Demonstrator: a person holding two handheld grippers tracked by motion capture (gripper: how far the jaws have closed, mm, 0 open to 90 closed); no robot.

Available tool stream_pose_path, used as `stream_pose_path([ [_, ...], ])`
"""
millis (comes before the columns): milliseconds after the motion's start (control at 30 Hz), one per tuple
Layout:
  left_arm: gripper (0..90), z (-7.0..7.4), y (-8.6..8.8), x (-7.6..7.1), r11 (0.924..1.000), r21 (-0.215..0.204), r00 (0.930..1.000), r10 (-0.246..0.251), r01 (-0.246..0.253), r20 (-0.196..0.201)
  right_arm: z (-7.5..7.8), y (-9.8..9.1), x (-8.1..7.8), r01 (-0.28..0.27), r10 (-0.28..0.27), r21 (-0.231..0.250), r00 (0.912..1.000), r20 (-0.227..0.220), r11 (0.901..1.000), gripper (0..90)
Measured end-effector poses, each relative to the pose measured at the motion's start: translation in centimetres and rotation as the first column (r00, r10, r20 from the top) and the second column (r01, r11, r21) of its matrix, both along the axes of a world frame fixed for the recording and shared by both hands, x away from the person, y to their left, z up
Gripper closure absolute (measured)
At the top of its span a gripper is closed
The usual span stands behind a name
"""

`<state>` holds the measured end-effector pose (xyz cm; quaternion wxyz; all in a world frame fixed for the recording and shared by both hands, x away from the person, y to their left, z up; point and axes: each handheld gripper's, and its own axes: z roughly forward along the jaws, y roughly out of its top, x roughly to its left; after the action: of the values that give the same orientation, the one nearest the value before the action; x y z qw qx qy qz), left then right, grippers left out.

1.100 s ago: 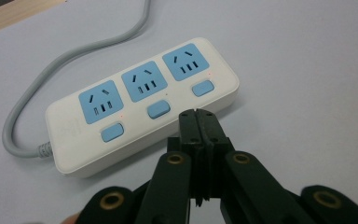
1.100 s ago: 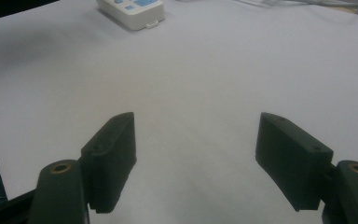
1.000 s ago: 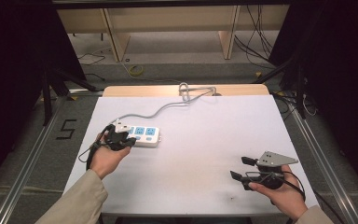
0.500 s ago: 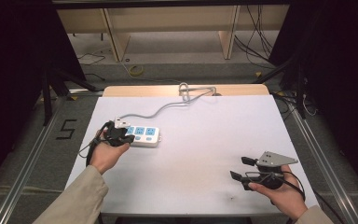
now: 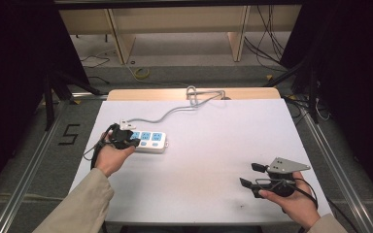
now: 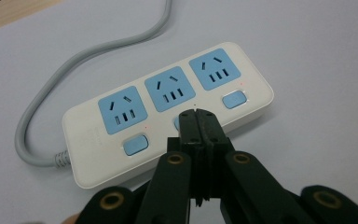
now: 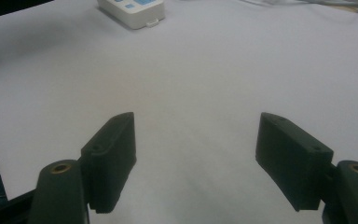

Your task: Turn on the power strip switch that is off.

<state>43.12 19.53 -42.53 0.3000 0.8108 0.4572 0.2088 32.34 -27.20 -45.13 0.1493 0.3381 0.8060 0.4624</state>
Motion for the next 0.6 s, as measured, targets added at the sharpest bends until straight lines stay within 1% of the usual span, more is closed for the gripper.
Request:
stream_pose_path([
  [133,90.0,-0.2,-0.2,0.3,1.0000,0.003,1.0000,-0.001,0.001,-0.006,0.0,0.0,0.0,-0.001,0.001,-0.001,1.0000,0.000,1.0000,29.1],
  [400,90.0,-0.3,-0.5,0.8,1.0000,0.010,1.0000,-0.001,0.001,-0.006,0.0,0.0,0.0,0.001,-0.001,-0.001,1.0000,-0.004,1.0000,29.1],
  [600,90.0,-0.6,-0.5,1.3,0.9998,0.018,0.9999,0.000,0.001,-0.016,0.0,0.0,0.0,0.001,-0.001,0.000,1.0000,-0.004,1.0000,29.0],
])
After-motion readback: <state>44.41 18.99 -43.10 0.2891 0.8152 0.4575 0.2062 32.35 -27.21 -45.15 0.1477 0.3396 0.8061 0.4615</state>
